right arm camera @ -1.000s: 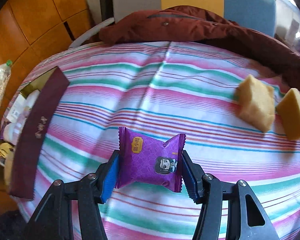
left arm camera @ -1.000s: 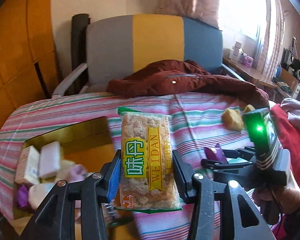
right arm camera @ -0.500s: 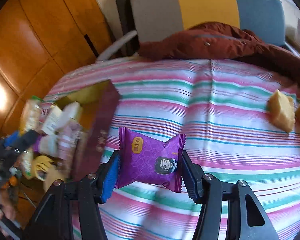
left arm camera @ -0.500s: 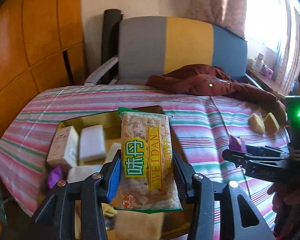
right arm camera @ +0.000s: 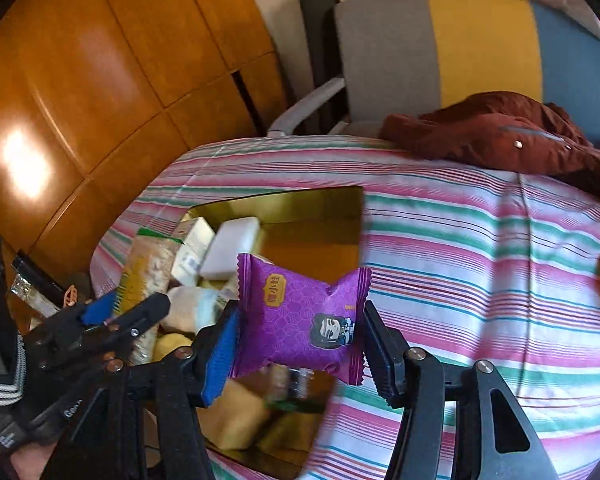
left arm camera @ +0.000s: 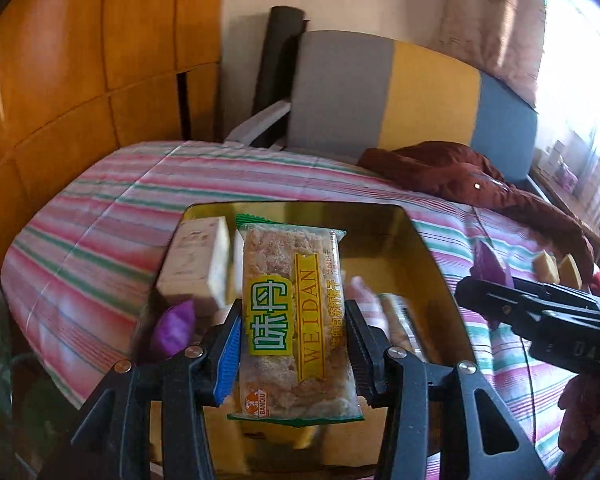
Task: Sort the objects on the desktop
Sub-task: 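Carry the purple packet and WEIDAN snack bar over the gold tray, then open both tools to drop the packet and snack bar into the tray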
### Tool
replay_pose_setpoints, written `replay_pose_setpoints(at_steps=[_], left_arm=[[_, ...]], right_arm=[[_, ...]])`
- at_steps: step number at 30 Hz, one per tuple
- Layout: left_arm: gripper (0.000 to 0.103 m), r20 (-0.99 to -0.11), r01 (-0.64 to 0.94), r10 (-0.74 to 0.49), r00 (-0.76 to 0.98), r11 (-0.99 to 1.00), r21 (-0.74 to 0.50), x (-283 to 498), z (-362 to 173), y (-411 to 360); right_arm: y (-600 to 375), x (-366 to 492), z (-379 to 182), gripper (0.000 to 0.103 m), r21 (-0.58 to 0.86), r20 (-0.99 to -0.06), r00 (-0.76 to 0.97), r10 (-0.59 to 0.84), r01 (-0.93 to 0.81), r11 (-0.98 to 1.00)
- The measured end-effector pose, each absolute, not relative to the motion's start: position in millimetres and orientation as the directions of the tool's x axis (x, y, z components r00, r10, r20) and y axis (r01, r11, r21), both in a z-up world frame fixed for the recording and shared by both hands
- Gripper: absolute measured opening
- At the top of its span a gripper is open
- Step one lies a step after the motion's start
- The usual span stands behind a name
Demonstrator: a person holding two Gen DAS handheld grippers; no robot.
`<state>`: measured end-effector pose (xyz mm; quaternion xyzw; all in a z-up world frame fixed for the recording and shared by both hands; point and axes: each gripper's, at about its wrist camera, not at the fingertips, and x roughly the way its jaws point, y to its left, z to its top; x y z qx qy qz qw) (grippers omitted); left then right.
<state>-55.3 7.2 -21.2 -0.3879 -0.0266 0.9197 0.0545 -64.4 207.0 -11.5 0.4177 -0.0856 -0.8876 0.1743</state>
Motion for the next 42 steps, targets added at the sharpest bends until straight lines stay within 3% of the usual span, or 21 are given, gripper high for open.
replay_pose_setpoints(at_steps=[11,30,42], left_arm=[[0.047,-0.721,-0.007,0.128,-0.681,-0.986,-0.169,-59.4,-33.4,-35.6],[0.052,-0.734,0.017,0.104,-0.671,-0.988,-0.156,-80.4,-42.5,-27.9],[0.053,-0.684,-0.032,0.099,-0.722,-0.993,-0.110,-55.5,-15.1,-14.7]], right_arm=[[165.6,-82.7,-13.2,0.059,0.320,-0.718,-0.557,-0.418,0.270,-0.908],[161.7,-95.1,-30.1,0.069,0.345,-0.745,-0.524,-0.412,0.225,-0.911],[161.2,-65.9,-15.7,0.086,0.252,-0.735,-0.585,-0.343,0.235,-0.939]])
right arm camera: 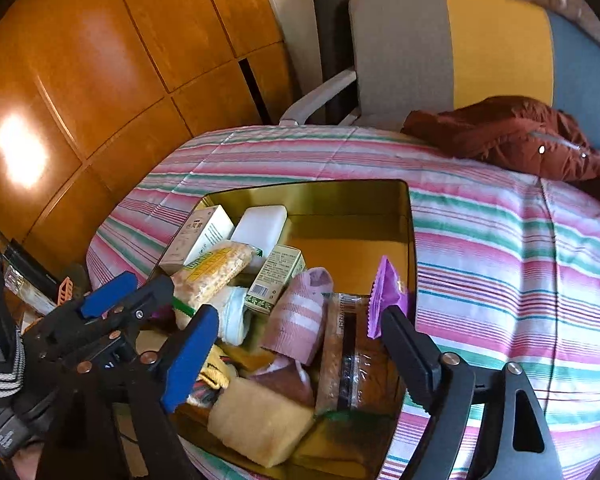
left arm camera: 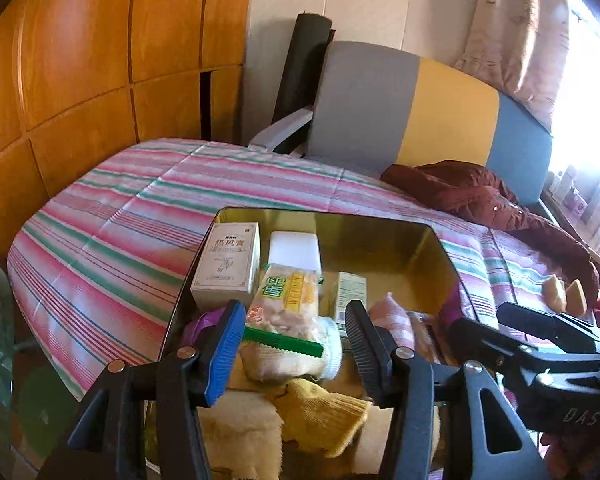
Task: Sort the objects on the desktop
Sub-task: 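Open both tools to drop the packet and snack bar into the tray, then move both tools back over the bed toward the two yellow sponges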
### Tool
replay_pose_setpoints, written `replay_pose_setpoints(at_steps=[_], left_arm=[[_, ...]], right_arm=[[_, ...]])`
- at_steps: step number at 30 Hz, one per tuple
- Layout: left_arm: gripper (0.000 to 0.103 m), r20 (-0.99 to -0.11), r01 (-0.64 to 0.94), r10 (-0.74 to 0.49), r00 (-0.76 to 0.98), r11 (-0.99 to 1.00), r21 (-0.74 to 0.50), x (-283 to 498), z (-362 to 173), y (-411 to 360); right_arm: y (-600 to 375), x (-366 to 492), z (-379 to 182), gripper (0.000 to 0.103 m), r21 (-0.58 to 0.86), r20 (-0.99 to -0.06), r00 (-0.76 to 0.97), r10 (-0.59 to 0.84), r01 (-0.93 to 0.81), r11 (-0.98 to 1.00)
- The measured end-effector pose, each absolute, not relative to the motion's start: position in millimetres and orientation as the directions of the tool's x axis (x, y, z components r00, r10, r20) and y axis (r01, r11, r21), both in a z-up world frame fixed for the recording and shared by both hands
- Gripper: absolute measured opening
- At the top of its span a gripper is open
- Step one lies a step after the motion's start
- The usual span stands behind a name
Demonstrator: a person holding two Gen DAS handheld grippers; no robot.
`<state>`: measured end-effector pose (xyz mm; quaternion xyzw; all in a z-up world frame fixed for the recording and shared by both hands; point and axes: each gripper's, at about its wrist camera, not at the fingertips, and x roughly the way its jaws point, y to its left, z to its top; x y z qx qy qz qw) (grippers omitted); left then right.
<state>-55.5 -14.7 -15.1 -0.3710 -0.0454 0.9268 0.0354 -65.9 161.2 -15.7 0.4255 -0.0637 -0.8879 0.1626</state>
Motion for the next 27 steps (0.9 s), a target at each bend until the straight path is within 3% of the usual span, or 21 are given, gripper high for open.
replay_pose_setpoints(at_steps=[12,27], left_arm=[[0.053,-0.665,-0.086,0.128,-0.736,-0.992,-0.095,-37.6,-0.6,3.0],[0.053,-0.670,-0.236,0.205,-0.714,-0.971,-0.046,-31.6,8.0,61.9]], right_arm=[[182.6,-40.3,-6.4,0.097,0.173,-0.724,-0.638,-0.262,0.201,-0.964],[270.6,-24.0,-14.8,0.100,0.124,-0.745,-0.657,-0.115,0.032,-0.992]])
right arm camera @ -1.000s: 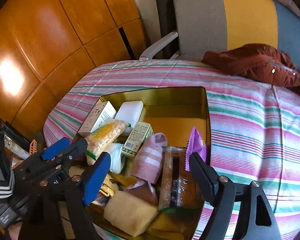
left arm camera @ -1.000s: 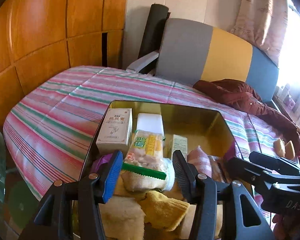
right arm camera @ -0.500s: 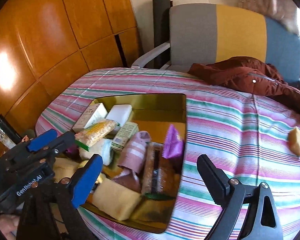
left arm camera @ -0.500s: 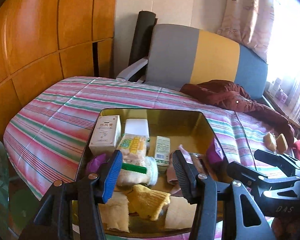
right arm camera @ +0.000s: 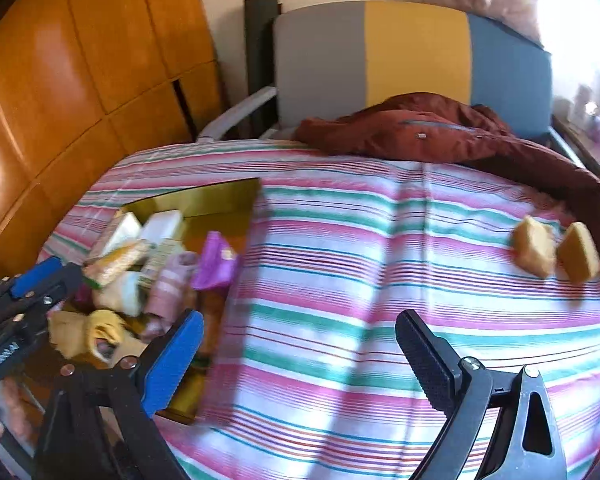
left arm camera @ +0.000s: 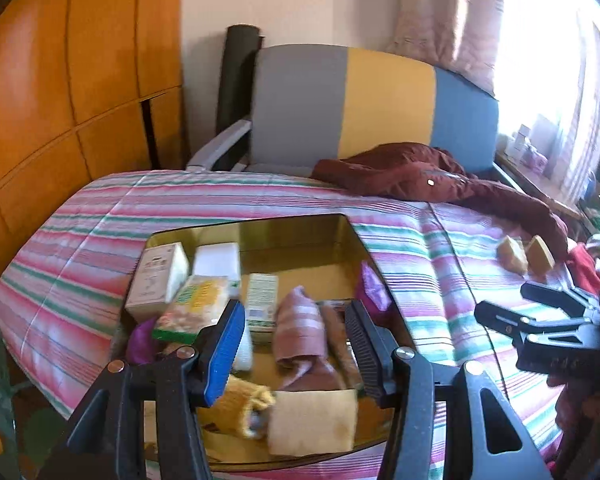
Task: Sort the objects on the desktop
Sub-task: 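Move both tools back over the bed toward the two yellow sponges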
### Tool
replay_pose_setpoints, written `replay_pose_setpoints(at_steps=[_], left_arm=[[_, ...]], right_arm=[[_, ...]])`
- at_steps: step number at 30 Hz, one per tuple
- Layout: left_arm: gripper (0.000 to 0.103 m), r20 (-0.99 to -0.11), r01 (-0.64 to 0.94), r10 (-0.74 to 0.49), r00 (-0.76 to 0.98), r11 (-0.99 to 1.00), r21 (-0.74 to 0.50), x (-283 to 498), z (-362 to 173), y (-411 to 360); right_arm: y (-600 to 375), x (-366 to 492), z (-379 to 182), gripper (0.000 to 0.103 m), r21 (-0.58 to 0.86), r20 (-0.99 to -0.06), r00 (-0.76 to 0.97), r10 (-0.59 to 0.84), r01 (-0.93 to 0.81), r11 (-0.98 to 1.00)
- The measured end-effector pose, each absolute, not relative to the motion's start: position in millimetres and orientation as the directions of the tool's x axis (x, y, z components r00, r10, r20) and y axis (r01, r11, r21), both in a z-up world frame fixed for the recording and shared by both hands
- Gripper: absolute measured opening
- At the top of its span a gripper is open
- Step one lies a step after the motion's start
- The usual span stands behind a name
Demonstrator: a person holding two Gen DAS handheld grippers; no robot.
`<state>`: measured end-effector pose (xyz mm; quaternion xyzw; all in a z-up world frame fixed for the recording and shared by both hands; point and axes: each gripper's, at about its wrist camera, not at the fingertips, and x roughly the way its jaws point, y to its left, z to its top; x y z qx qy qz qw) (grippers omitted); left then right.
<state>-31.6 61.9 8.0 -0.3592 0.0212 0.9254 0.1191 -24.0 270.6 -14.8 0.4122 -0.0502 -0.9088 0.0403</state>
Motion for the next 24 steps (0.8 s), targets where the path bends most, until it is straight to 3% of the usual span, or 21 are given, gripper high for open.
replay_pose_setpoints(at_steps=[24], left_arm=[[0.053,-0.713,-0.513,0.360,-0.601,-0.858,0.000,-36.5,0.3,210.5]], right_arm=[[499.4,-11.5,-20.9,0.103,0.087,-0.768,-0.612,0.190,-0.393,-0.915]])
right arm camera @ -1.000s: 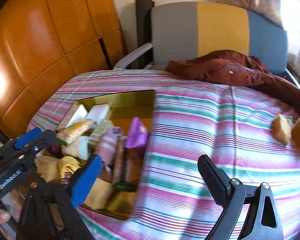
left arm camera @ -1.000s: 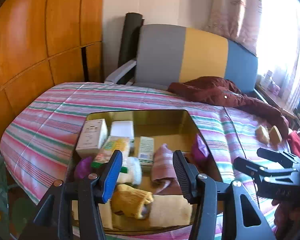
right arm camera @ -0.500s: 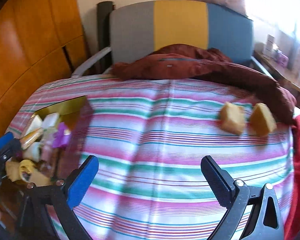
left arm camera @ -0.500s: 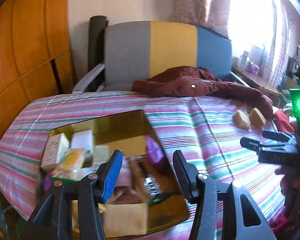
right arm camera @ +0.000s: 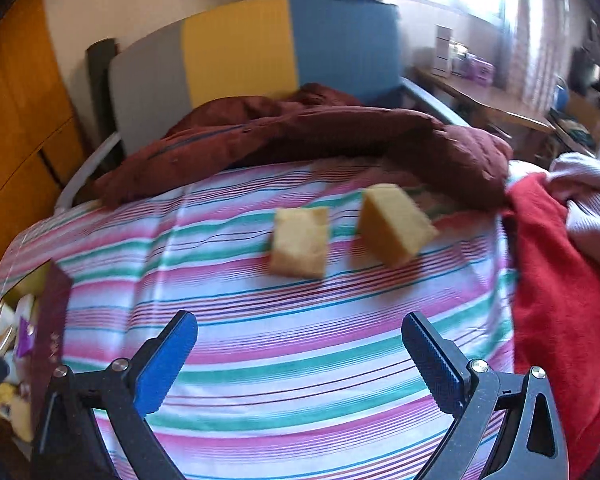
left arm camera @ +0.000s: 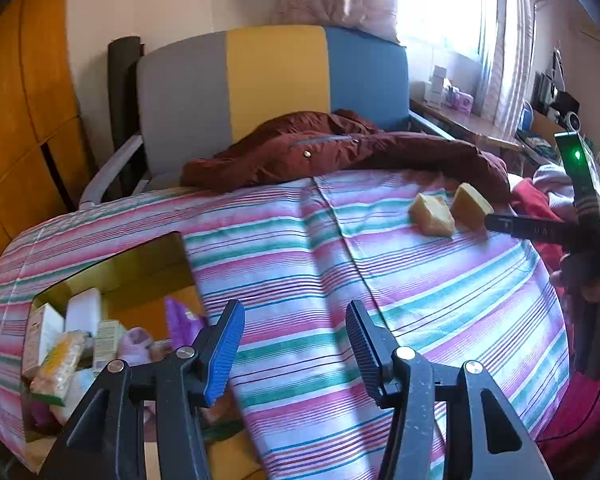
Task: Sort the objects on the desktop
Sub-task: 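Move both tools back over the bed toward the two yellow sponges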
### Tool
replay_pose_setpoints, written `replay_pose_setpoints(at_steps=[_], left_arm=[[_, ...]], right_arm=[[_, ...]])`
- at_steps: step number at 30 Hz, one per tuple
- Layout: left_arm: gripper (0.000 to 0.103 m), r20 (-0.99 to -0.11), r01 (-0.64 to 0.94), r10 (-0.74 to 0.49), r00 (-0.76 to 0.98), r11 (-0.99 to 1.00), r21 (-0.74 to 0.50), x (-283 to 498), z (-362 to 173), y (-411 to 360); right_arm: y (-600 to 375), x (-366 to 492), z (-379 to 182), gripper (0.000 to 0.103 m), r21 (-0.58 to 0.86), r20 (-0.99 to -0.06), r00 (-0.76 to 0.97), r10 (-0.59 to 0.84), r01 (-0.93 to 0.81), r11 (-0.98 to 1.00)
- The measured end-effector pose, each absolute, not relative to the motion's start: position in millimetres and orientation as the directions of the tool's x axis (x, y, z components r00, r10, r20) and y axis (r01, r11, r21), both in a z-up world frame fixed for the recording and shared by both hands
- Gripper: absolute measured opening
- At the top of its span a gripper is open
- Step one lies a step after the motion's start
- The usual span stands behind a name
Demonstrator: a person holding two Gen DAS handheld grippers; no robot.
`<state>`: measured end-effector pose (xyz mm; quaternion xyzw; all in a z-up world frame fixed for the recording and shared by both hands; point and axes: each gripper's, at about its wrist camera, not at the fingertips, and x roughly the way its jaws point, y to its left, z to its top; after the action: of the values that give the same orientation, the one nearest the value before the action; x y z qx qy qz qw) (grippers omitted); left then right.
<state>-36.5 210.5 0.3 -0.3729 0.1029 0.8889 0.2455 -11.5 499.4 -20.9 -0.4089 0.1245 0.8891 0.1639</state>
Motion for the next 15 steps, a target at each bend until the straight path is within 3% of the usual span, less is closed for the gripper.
replay_pose_setpoints(at_steps=[15], left_arm=[[0.053,-0.778,-0.582,0.380,-0.501,-0.813,-0.022,-48.1,-30.8,265.8]], right_arm=[[592.9,-15.0,-36.9,0.103,0.121,-0.769,-0.583,0.263,-0.537,-0.835]])
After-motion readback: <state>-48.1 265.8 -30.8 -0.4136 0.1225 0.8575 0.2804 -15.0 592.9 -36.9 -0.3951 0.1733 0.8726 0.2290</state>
